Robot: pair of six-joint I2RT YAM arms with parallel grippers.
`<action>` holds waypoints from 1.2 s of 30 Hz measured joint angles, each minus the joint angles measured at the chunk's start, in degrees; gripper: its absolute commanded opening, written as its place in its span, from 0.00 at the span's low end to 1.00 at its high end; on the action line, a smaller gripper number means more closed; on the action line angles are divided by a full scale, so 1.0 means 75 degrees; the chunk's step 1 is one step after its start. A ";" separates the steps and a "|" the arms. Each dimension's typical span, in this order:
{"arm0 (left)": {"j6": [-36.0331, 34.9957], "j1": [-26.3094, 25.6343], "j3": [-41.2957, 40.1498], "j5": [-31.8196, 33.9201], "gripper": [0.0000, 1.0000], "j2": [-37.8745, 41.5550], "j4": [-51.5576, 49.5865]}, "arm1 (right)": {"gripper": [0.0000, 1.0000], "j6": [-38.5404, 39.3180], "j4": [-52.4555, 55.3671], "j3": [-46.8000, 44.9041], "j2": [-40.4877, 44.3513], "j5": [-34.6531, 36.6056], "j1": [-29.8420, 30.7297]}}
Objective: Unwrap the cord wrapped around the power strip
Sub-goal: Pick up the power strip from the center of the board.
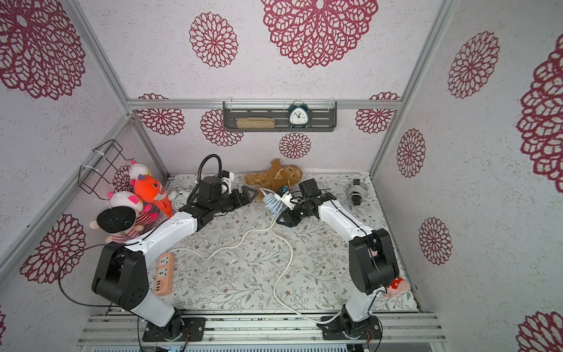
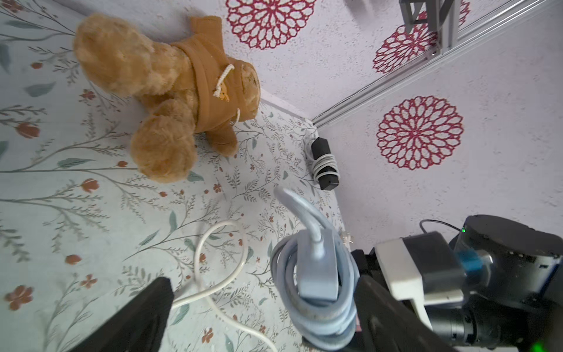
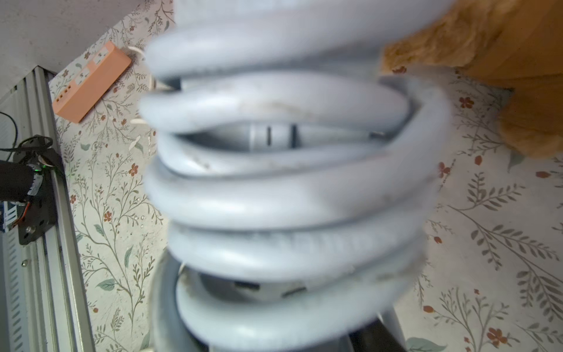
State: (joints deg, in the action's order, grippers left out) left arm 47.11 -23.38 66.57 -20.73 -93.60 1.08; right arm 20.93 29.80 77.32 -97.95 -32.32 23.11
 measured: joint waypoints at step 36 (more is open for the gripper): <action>0.1300 -0.0376 -0.1180 0.1064 0.00 -0.1023 0.2824 | 0.79 -0.2632 -0.0318 0.1067 -0.0627 0.0848 0.0664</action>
State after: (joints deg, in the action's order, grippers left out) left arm 56.86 -26.20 57.71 -12.75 -101.27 22.26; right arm 1.19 27.42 85.32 -102.65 -25.96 28.10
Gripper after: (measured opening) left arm 0.479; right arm 0.813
